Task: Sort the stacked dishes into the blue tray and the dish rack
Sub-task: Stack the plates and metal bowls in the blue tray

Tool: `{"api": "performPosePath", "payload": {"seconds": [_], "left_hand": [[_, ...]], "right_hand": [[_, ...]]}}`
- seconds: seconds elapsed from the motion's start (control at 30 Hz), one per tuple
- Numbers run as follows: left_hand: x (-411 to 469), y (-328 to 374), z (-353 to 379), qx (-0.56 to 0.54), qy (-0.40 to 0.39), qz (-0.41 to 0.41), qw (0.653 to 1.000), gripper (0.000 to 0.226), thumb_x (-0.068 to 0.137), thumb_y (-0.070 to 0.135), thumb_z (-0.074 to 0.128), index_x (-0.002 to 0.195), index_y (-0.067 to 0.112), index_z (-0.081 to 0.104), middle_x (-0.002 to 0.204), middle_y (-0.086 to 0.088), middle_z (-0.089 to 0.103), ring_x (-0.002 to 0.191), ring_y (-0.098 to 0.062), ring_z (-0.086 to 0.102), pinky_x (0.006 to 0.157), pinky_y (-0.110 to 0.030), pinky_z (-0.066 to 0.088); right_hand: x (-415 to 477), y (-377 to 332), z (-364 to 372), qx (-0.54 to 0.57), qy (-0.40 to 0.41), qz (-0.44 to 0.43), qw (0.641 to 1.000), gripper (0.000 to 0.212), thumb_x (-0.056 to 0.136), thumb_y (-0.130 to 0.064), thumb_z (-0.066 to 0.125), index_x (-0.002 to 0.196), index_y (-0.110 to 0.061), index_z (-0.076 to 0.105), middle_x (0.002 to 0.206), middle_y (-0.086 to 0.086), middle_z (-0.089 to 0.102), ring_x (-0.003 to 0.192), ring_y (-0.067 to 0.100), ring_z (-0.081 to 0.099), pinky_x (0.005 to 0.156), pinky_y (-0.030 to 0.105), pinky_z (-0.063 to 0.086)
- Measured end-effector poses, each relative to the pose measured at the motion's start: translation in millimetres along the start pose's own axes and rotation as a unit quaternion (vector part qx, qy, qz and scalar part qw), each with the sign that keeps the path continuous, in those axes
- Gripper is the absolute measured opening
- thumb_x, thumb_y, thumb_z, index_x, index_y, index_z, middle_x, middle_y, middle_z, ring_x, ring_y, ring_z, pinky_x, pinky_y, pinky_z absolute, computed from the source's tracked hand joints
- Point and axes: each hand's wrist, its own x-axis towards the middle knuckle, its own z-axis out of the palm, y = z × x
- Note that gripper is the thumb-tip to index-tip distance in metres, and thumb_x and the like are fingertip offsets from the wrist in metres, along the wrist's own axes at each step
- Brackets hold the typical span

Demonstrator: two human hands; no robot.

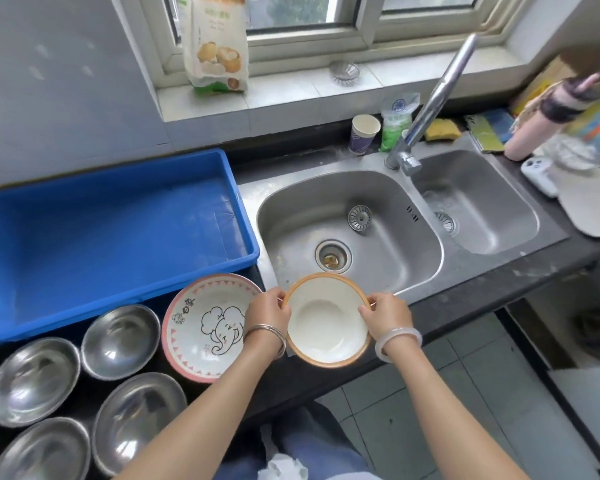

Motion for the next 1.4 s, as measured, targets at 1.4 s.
{"api": "performPosePath", "payload": {"seconds": [1.4], "left_hand": [[-23, -106, -67, -0.145, 0.147, -0.207, 0.956, 0.059, 0.077, -0.007, 0.05, 0.131, 0.014, 0.043, 0.13, -0.012, 0.051, 0.111, -0.029, 0.054, 0.086, -0.034, 0.048]], "right_hand": [[39, -158, 106, -0.203, -0.181, -0.298, 0.915, 0.016, 0.088, -0.019, 0.044, 0.101, -0.017, 0.053, 0.097, 0.01, 0.062, 0.076, 0.027, 0.052, 0.067, 0.03, 0.039]]}}
